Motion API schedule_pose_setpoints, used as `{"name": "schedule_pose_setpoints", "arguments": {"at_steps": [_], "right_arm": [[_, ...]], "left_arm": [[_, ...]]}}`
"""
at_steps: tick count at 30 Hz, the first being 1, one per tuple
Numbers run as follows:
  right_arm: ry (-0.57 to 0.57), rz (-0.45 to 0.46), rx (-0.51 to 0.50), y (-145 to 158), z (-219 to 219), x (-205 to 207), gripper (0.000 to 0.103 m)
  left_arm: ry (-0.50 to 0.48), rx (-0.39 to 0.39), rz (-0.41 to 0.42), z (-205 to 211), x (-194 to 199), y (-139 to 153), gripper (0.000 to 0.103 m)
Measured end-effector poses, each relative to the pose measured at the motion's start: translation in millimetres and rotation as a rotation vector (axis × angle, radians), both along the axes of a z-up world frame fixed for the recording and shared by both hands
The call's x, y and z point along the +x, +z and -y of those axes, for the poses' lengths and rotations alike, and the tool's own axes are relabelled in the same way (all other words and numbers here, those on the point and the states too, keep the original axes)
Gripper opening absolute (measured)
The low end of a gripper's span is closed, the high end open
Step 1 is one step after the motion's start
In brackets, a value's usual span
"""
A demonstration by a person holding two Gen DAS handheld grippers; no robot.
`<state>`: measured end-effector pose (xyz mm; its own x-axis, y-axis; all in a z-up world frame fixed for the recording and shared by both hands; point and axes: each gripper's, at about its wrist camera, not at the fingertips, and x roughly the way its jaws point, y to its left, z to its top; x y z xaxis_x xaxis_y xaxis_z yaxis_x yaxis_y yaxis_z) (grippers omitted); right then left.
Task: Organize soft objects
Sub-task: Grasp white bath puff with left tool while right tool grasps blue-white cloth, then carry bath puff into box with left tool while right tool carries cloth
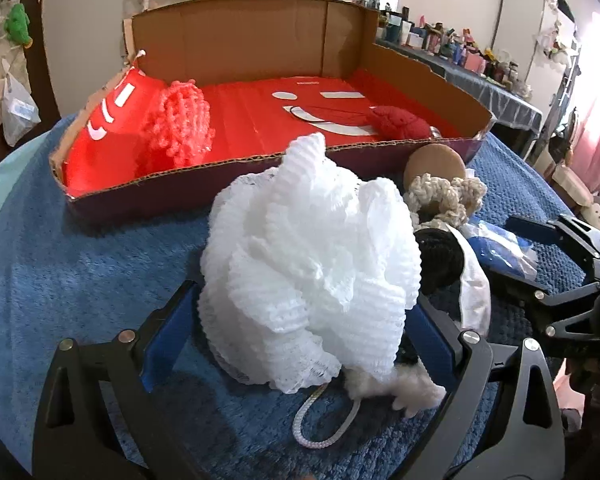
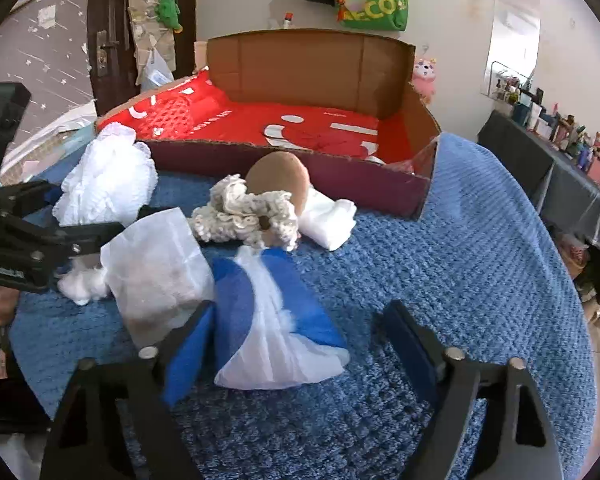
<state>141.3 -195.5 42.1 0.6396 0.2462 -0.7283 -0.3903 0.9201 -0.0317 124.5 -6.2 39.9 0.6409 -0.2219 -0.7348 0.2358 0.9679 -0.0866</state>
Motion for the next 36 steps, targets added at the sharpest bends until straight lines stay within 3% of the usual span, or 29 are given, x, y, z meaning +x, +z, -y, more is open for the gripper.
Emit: {"name": "schedule_pose_setpoints", "arguments": {"at_steps": [4,7,11,18,36], "right_arm": [[0.026,-0.001,0.049,2,0,-3,0.059],[0.025,0.018,0.069,5,0,-6,0.049],[0.013,0.045,0.128,14,5,-8,0.033],[0.003,0.097,0.178,36,10,-13,0.031],[0.004,0.123,0.185,46,7,-14,0.031]], "left_arm": [[-0.011,-0.026,0.020,0,0,2,0.075],[-0.019,-0.042,0.047,-1,-3,5,0.064],[-0.021,-0.047,0.108,-1,-11,16,0.057],[-0.025,-0.046,0.172,-6,-25,37,0.056],[-0.024,-0.068,0.168,-14,-27,41,0.056]]}}
